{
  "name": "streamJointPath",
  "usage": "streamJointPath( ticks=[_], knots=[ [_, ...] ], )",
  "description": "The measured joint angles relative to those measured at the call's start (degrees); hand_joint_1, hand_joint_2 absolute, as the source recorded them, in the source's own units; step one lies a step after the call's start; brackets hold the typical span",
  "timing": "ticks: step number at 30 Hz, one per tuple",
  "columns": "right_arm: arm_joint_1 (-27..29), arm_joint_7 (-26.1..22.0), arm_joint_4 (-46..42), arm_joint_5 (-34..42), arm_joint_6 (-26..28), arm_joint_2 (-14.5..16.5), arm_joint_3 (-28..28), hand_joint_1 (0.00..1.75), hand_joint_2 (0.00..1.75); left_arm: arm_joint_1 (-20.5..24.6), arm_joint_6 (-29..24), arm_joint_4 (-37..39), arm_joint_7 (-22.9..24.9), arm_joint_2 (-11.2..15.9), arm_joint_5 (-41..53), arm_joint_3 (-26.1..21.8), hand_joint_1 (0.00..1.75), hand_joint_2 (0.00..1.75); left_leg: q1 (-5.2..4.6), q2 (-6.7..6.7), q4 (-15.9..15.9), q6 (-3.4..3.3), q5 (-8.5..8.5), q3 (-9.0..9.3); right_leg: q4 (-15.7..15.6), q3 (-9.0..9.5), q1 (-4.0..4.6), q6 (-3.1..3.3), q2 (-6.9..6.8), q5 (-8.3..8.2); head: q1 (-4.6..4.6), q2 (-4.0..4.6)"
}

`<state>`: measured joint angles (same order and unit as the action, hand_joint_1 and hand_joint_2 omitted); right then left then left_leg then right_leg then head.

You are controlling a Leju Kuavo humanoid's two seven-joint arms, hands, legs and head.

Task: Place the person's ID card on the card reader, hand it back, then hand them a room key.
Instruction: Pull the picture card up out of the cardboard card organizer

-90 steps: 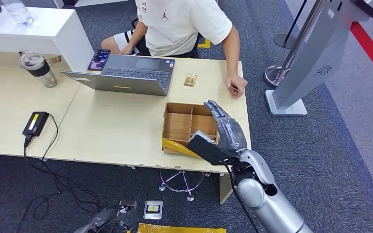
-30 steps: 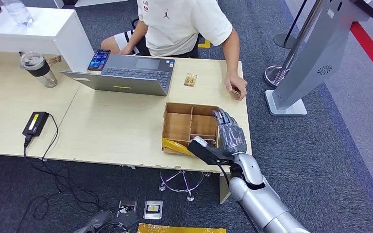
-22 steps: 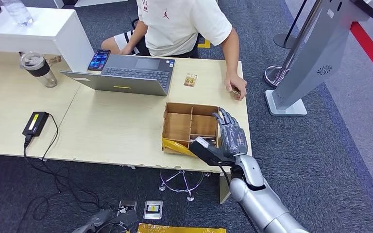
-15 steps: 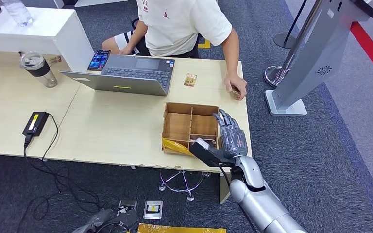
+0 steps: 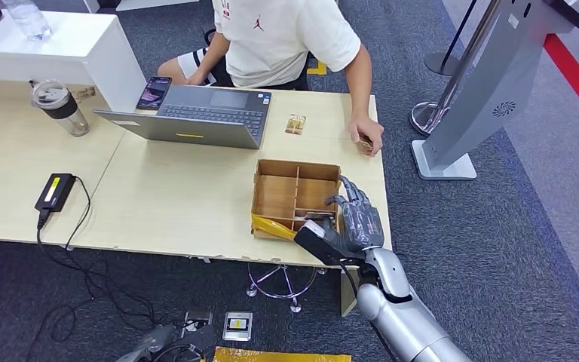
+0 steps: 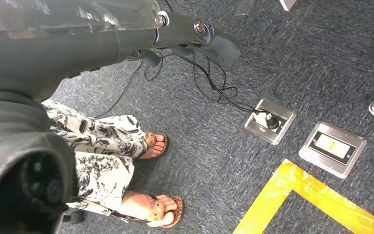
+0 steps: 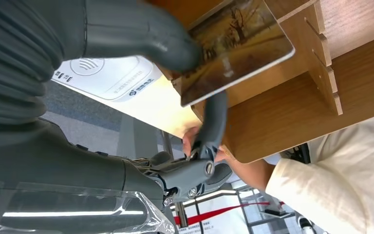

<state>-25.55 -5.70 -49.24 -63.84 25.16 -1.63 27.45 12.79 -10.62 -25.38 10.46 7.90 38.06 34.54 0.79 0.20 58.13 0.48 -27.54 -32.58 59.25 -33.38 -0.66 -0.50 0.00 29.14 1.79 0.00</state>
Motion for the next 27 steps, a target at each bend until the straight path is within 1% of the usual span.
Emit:
streamJointPath(
  ticks=[3,6,8,10,14,17,24,27],
  knots=[
    [0.1,0.0,0.0,0.1,0.0,-0.1,0.0,1.14,1.75,-0.1,0.0,0.0,0.0,0.0,0.2,0.0,0.0,0.0,0.0,0.0,0.0,0.0,0.0,0.0,0.0,0.0,0.0,0.0,0.0,0.0,0.01,0.0],
    [0.2,0.0,0.0,0.1,0.0,-0.1,0.1,1.2,1.75,-0.1,0.0,0.0,0.0,-0.1,0.2,0.0,0.0,0.0,0.0,0.0,0.0,0.0,0.0,0.0,0.0,0.0,0.0,0.0,0.0,0.0,0.0,0.0],
    [0.2,0.0,0.0,0.2,0.0,-0.1,0.1,1.37,1.75,-0.2,0.0,0.0,0.0,-0.1,0.2,0.0,0.0,0.0,0.0,0.0,0.0,0.0,0.0,0.0,0.0,0.0,0.0,0.0,0.0,0.0,0.0,0.0],
    [0.2,0.0,0.0,0.2,0.0,-0.1,0.1,1.49,1.75,-0.2,0.0,0.0,0.0,-0.1,0.3,0.0,0.0,0.0,0.0,0.0,0.0,0.0,0.0,0.0,0.0,0.0,0.0,0.0,0.0,0.0,0.01,0.0],
    [0.6,0.6,0.0,0.0,-0.1,-0.1,0.1,1.44,1.75,-0.4,0.0,0.0,0.0,-0.1,0.4,-0.2,0.0,0.0,0.0,0.0,0.0,0.0,0.0,-0.01,0.0,0.0,0.0,0.0,0.0,0.0,0.0,0.0],
    [0.7,1.2,0.0,-0.1,-0.3,-0.1,0.1,1.43,1.75,-0.5,0.1,0.0,0.0,-0.1,0.5,-0.7,0.0,0.0,0.0,0.0,0.0,0.0,0.0,0.0,0.0,0.0,0.0,0.0,0.0,0.0,-0.01,0.0],
    [1.0,1.8,-0.6,-0.1,-0.8,-0.1,0.1,1.57,1.75,-0.9,0.3,-0.3,0.2,-0.1,0.9,-1.2,0.0,0.0,0.0,0.0,0.0,0.0,0.0,0.0,0.0,0.0,0.0,0.0,0.0,0.0,0.01,0.0],
    [1.1,1.9,-0.6,-0.1,-0.8,-0.1,0.1,1.69,1.75,-0.9,0.3,-0.3,0.2,-0.2,1.4,-1.4,0.0,0.0,0.0,0.0,0.0,0.0,0.0,0.0,0.0,0.0,0.0,0.0,0.0,0.0,0.0,0.0]
  ],
)
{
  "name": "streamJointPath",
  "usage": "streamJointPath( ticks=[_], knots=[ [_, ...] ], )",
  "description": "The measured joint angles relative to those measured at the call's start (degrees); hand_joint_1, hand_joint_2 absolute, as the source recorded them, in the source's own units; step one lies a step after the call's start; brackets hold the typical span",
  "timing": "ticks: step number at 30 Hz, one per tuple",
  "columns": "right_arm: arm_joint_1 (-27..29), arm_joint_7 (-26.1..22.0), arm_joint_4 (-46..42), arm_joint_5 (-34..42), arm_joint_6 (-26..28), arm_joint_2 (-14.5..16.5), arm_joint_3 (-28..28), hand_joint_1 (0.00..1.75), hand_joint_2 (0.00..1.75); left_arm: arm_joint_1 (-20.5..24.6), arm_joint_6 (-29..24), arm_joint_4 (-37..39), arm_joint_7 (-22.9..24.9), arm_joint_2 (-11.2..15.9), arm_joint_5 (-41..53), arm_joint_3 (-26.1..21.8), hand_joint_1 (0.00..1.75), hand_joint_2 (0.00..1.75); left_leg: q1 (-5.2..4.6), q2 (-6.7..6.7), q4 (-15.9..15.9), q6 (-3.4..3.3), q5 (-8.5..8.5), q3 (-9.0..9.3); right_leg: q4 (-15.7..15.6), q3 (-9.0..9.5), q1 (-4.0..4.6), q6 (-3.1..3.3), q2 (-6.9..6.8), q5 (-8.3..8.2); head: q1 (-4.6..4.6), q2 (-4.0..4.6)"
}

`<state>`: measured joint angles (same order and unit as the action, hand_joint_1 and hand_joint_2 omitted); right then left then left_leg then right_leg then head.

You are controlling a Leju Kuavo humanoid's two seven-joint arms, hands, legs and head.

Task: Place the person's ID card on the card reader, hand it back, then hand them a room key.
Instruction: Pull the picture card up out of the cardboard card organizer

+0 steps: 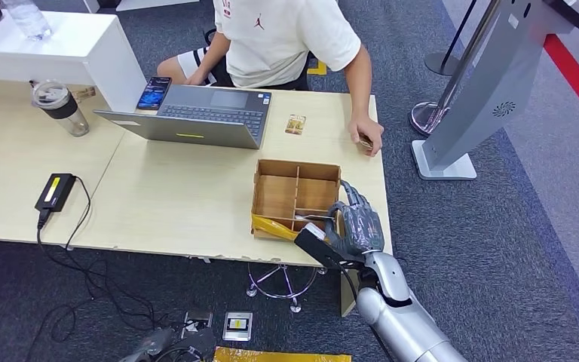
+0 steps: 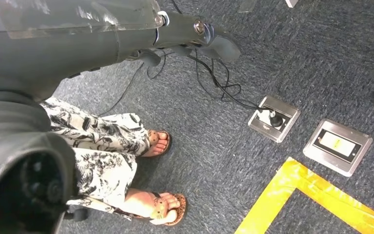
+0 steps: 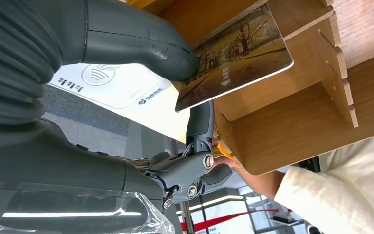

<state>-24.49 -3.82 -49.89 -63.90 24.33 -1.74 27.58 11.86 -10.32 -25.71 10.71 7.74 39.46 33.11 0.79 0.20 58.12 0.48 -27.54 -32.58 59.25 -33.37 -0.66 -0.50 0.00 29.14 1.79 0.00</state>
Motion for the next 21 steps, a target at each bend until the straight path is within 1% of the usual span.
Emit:
streamJointPath(
  ticks=[2,13,21],
  knots=[
    [0.1,0.0,-0.1,0.3,0.1,0.0,0.0,1.75,1.75,-0.1,0.1,0.0,0.0,0.0,0.5,-0.2,0.0,0.0,0.0,0.0,0.0,0.0,0.0,0.0,0.0,0.0,0.0,0.0,0.0,0.0,0.0,0.0],
    [0.0,-2.0,-2.9,4.2,0.9,-0.1,0.0,1.75,1.75,-0.8,0.3,0.0,-0.4,-0.3,2.8,-2.2,0.0,0.0,0.0,0.0,0.0,0.0,0.0,0.0,0.0,0.0,0.0,0.0,0.0,0.0,0.01,0.0],
    [-1.4,-5.1,-6.0,7.3,1.0,-0.6,-0.5,1.75,1.75,-0.8,0.7,0.0,-0.9,-0.7,3.4,-2.8,0.0,0.0,0.0,0.0,0.0,0.0,0.0,0.01,0.0,0.0,0.0,0.0,0.01,-0.01,0.0,0.0]
  ],
)
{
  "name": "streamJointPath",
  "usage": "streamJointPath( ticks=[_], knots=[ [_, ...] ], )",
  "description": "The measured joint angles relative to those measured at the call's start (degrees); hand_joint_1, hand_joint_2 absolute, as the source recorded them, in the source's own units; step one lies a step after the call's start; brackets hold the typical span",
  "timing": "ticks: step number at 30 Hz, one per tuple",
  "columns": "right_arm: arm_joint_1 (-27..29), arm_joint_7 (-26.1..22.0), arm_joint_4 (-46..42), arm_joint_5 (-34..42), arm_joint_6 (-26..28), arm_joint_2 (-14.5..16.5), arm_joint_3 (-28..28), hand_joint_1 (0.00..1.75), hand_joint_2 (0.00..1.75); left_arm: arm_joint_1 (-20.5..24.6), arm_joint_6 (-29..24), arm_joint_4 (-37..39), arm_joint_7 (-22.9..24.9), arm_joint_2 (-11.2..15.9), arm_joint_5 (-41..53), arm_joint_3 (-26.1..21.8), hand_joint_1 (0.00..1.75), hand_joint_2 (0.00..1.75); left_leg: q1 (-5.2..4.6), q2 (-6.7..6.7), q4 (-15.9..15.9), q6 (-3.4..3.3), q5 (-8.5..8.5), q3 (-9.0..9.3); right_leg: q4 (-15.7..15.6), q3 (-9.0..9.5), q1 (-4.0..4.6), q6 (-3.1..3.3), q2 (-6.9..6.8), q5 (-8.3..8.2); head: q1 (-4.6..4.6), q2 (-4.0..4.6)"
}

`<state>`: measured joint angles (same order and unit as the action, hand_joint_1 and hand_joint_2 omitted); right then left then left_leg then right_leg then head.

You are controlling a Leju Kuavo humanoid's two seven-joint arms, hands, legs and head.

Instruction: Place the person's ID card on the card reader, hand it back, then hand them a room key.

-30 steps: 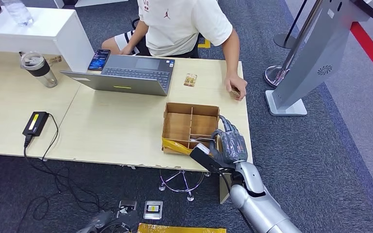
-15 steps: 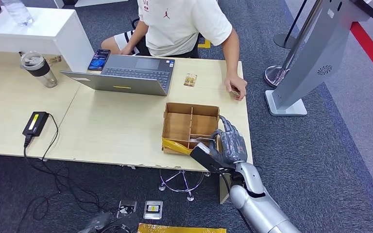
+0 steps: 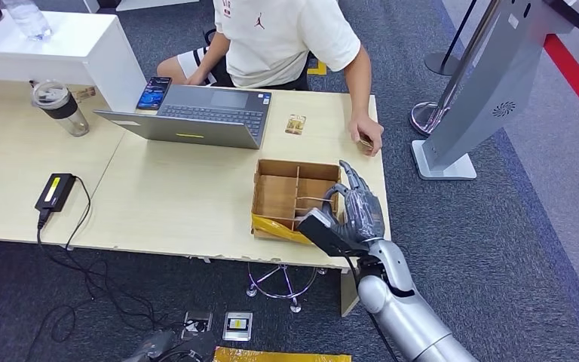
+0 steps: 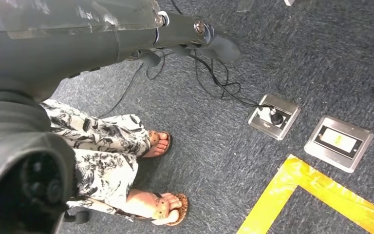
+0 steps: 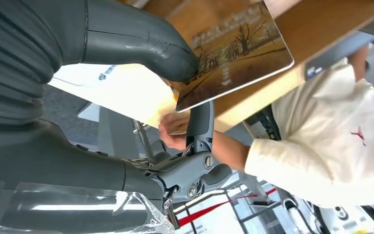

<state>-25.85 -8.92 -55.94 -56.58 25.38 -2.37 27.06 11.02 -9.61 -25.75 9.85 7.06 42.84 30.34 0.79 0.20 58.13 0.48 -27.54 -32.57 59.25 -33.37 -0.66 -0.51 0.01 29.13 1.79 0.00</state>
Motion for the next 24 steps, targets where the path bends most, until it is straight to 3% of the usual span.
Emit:
streamJointPath(
  ticks=[15,24],
  knots=[
    [-7.8,-5.0,-9.8,8.2,-0.2,0.5,-3.6,1.75,1.75,1.5,1.1,0.1,-1.8,-1.0,1.3,0.0,0.0,0.0,0.0,-0.02,0.0,0.0,0.01,-0.01,0.0,0.02,0.0,-0.01,0.0,-0.02,0.0,0.0],
    [-20.0,-8.5,4.6,5.2,2.4,7.1,-3.2,1.75,1.75,5.2,4.1,0.3,-5.6,-1.4,1.1,0.3,0.0,0.0,0.02,0.11,0.0,0.07,0.12,-0.07,0.1,0.0,0.02,0.0,-0.13,-0.03,0.01,0.0]
  ],
)
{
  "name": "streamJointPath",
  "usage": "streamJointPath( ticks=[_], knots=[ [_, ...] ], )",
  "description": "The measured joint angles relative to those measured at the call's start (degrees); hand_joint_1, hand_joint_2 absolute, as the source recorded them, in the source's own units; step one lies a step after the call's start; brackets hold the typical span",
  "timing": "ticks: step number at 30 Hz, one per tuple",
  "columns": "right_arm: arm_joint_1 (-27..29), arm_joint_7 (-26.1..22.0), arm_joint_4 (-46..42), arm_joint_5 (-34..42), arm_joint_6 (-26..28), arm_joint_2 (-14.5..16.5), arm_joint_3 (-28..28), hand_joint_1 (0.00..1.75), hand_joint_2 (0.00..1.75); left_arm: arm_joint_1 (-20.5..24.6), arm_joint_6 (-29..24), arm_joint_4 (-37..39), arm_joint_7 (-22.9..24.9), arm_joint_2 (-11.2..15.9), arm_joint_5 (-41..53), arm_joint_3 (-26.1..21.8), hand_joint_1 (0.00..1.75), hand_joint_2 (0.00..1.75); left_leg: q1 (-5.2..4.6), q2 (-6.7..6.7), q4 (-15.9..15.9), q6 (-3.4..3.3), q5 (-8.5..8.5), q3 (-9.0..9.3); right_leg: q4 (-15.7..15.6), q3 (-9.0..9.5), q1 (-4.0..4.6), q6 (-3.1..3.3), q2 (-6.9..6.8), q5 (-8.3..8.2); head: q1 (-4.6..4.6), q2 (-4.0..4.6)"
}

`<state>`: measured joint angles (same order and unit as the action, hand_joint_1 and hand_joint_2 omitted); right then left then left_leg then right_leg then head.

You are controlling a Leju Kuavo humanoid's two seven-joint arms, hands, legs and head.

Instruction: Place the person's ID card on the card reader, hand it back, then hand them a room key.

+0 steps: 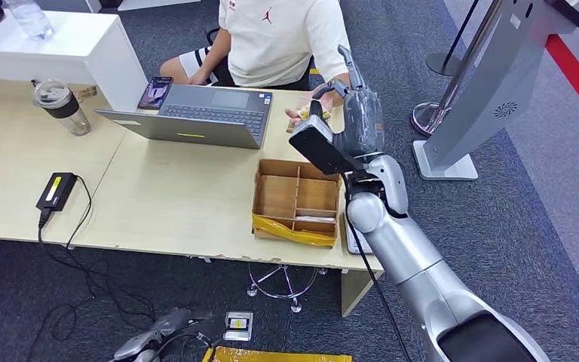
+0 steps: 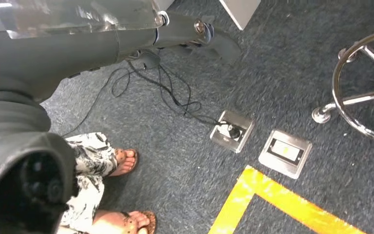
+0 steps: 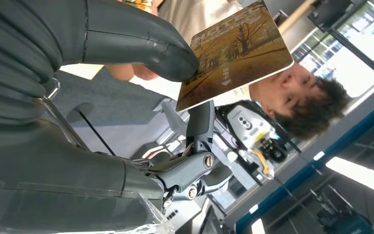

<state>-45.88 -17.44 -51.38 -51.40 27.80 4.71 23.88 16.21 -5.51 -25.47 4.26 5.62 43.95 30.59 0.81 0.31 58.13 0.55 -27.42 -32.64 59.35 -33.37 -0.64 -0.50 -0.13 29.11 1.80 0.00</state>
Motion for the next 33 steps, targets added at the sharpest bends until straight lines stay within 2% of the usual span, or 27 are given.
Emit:
streamJointPath(
  ticks=[8,13,21,22,25,26,33],
  knots=[
    [-7.7,7.9,13.9,-9.8,-5.3,4.2,2.8,1.75,1.75,2.5,1.8,0.1,-0.1,-0.5,1.1,0.1,0.0,0.0,0.0,0.12,0.0,0.0,0.0,-0.06,0.0,-0.08,0.0,0.0,-0.1,0.01,-0.01,0.0],
    [-9.2,10.2,19.5,-13.4,-5.8,4.4,4.8,1.75,1.75,4.3,3.8,0.1,-0.1,-1.6,2.5,0.4,0.0,0.0,-0.01,0.13,0.0,0.0,0.0,-0.08,-0.1,-0.08,-0.01,0.0,-0.05,0.0,0.0,0.0],
    [-9.3,11.5,23.0,-15.5,-5.6,3.5,6.3,1.75,1.75,5.3,5.1,0.1,-0.1,-2.3,3.3,0.9,0.0,0.0,-0.01,0.06,0.0,0.0,0.0,-0.08,-0.1,-0.13,-0.01,0.0,0.03,0.0,-0.02,0.0],
    [-9.3,11.7,23.2,-15.7,-5.6,3.4,6.4,1.68,1.75,5.3,5.3,0.1,-0.1,-2.3,3.4,0.9,0.0,0.0,-0.01,0.05,0.0,0.0,0.0,-0.08,-0.1,-0.13,-0.01,0.0,0.05,0.0,-0.02,0.0],
    [-9.2,11.8,23.7,-15.9,-5.6,2.9,6.8,0.41,1.75,5.4,5.4,0.1,-0.1,-2.5,3.4,0.9,0.0,0.0,0.0,-0.02,0.0,0.0,0.0,-0.07,-0.1,-0.14,-0.01,0.0,0.11,0.0,-0.01,0.0],
    [-9.2,11.8,23.9,-16.0,-5.6,2.8,6.9,0.03,1.75,5.5,5.4,0.1,-0.1,-2.5,3.5,0.9,0.0,0.0,0.0,-0.05,0.0,0.0,0.0,-0.07,-0.1,-0.14,-0.01,-0.01,0.12,-0.01,-0.01,0.0],
    [-8.6,11.9,25.0,-16.2,-4.2,1.9,7.4,0.0,1.75,5.5,5.5,0.1,-0.1,-2.6,3.5,1.1,0.0,0.0,-0.01,-0.08,0.0,0.0,0.0,-0.07,-0.1,-0.15,-0.01,-0.01,0.14,-0.01,0.0,0.0]
  ],
)
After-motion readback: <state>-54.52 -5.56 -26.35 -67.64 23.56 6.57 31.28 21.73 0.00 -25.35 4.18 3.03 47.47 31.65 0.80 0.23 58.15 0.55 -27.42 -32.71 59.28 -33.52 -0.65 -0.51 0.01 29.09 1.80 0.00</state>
